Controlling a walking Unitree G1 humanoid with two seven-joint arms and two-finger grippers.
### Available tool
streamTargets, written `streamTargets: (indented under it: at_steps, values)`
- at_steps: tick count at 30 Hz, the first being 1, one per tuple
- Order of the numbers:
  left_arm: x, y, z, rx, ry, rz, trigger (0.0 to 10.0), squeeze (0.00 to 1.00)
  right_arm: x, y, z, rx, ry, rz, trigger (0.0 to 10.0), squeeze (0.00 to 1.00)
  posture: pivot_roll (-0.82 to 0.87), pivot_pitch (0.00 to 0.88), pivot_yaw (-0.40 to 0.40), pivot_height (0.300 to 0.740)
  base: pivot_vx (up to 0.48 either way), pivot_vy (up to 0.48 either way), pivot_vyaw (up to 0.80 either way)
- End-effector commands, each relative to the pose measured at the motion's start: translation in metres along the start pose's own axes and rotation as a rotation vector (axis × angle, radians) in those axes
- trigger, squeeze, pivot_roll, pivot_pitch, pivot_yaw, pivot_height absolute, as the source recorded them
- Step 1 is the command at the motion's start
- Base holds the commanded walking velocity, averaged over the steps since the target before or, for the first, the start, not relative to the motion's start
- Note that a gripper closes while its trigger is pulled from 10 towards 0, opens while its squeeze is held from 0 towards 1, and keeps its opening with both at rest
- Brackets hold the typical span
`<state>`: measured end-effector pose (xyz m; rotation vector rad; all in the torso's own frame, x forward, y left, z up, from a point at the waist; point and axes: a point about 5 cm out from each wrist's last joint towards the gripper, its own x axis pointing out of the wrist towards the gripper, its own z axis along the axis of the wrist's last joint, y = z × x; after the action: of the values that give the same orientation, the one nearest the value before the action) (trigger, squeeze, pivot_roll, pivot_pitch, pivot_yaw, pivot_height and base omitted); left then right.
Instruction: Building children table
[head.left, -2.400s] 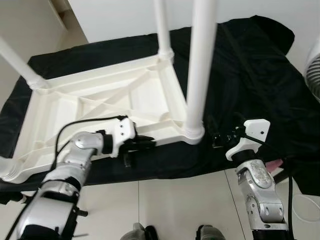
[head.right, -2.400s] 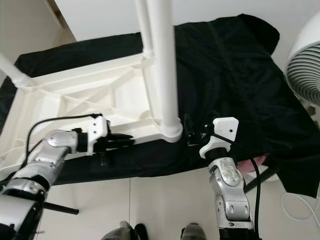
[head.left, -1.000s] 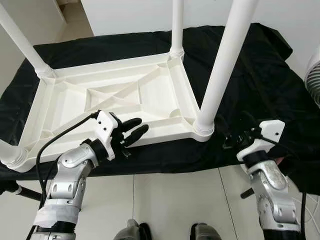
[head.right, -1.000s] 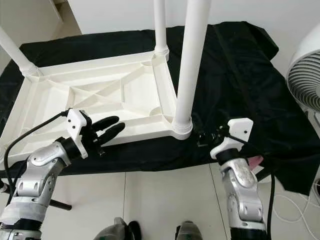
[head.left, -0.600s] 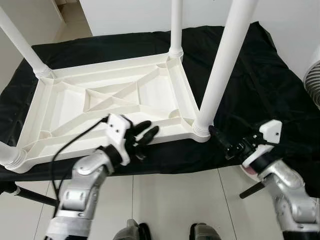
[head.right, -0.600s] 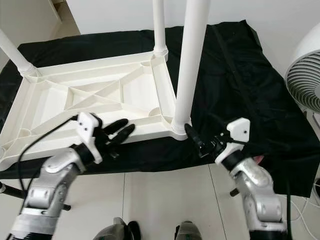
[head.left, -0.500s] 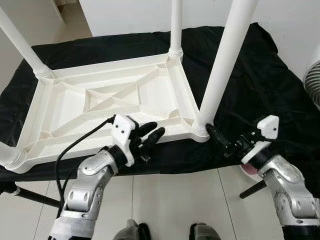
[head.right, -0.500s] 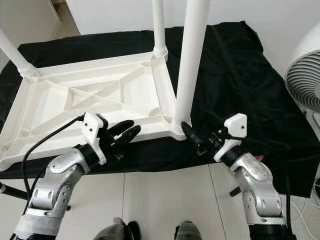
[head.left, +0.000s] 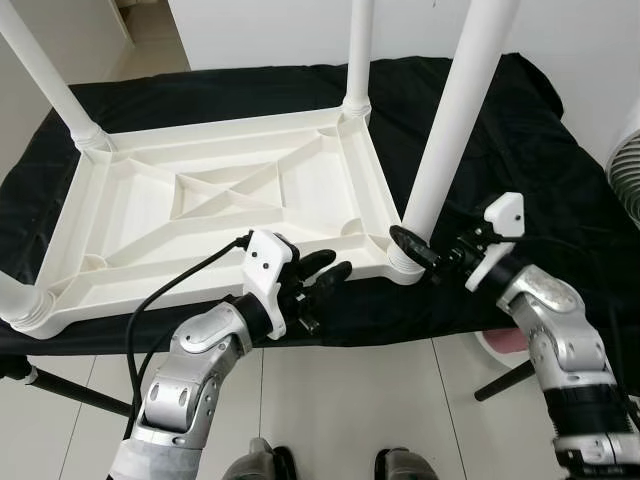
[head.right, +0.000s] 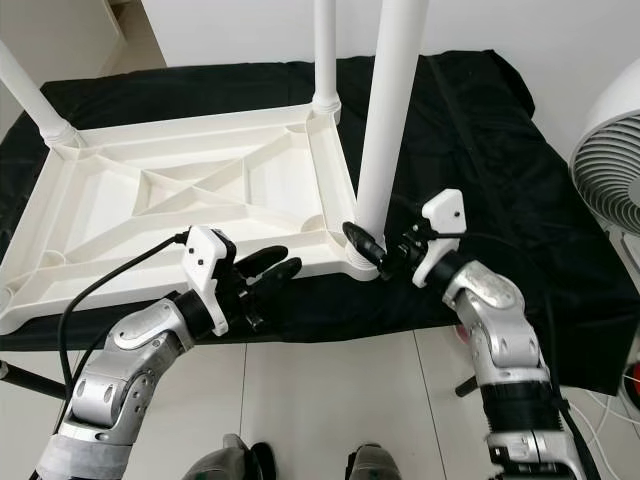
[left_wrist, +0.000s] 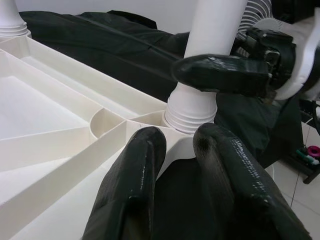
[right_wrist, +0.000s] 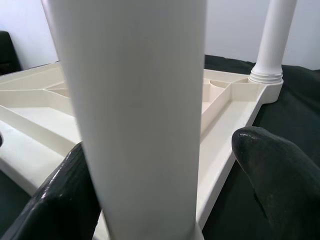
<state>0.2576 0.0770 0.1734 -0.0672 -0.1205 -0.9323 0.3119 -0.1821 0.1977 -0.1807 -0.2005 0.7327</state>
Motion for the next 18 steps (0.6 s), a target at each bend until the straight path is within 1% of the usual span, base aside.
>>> streamTargets:
  at_steps: [1,5,8,9,10,11,12,13,16,17,18]
  values:
    - [-0.001,0.008,0.002,0.035,0.029,0.166,10.0,0.00,0.009,0.004,-0.006,0.013,0.033,0.054,10.0,0.00,-0.12,0.107,0.083,0.740,0.000,0.000,0.00]
    - [-0.002,0.008,0.002,0.060,0.032,0.188,10.0,0.00,0.012,0.005,-0.006,-0.009,0.035,0.082,10.0,0.00,-0.11,0.104,0.080,0.740,0.000,0.000,0.00]
    - [-0.003,0.008,0.000,0.096,0.062,0.206,10.0,0.00,0.013,0.006,-0.010,-0.020,0.052,0.138,10.0,0.00,-0.11,0.105,0.075,0.740,0.000,0.000,0.00]
    - [-0.003,0.008,0.000,0.096,0.062,0.206,10.0,0.00,0.013,0.006,-0.010,-0.020,0.052,0.138,10.0,0.00,-0.11,0.105,0.075,0.740,0.000,0.000,0.00]
    - [-0.003,0.008,0.001,0.112,0.069,0.217,10.0,0.00,0.013,0.007,-0.011,-0.020,0.056,0.160,9.8,0.00,-0.11,0.105,0.075,0.740,0.000,0.000,0.00]
    - [-0.002,0.007,0.000,0.120,0.080,0.228,10.0,0.00,0.014,0.007,-0.013,-0.017,0.059,0.175,3.8,0.00,-0.11,0.106,0.071,0.740,0.000,0.000,0.00]
    - [-0.001,0.007,0.000,0.126,0.087,0.235,10.0,0.00,0.014,0.006,-0.013,-0.014,0.061,0.185,3.8,0.00,-0.11,0.106,0.071,0.740,0.000,0.000,0.00]
    - [0.000,0.004,0.003,0.132,0.078,0.233,10.0,0.00,0.014,0.006,-0.014,-0.015,0.065,0.195,0.0,0.00,-0.10,0.107,0.069,0.740,0.000,0.000,0.00]
    - [0.002,0.002,0.005,0.142,0.078,0.237,10.0,0.00,0.014,0.006,-0.015,-0.010,0.070,0.205,0.0,0.00,-0.10,0.107,0.069,0.740,0.000,0.000,0.00]
    - [0.003,-0.006,0.003,0.171,0.099,0.245,10.0,0.00,0.012,0.005,-0.016,-0.018,0.077,0.217,0.0,0.00,-0.10,0.109,0.068,0.740,0.000,0.000,0.00]
    - [0.003,-0.006,0.003,0.171,0.099,0.245,10.0,0.00,0.012,0.005,-0.016,-0.018,0.077,0.217,0.0,0.00,-0.10,0.109,0.068,0.740,0.000,0.000,0.00]
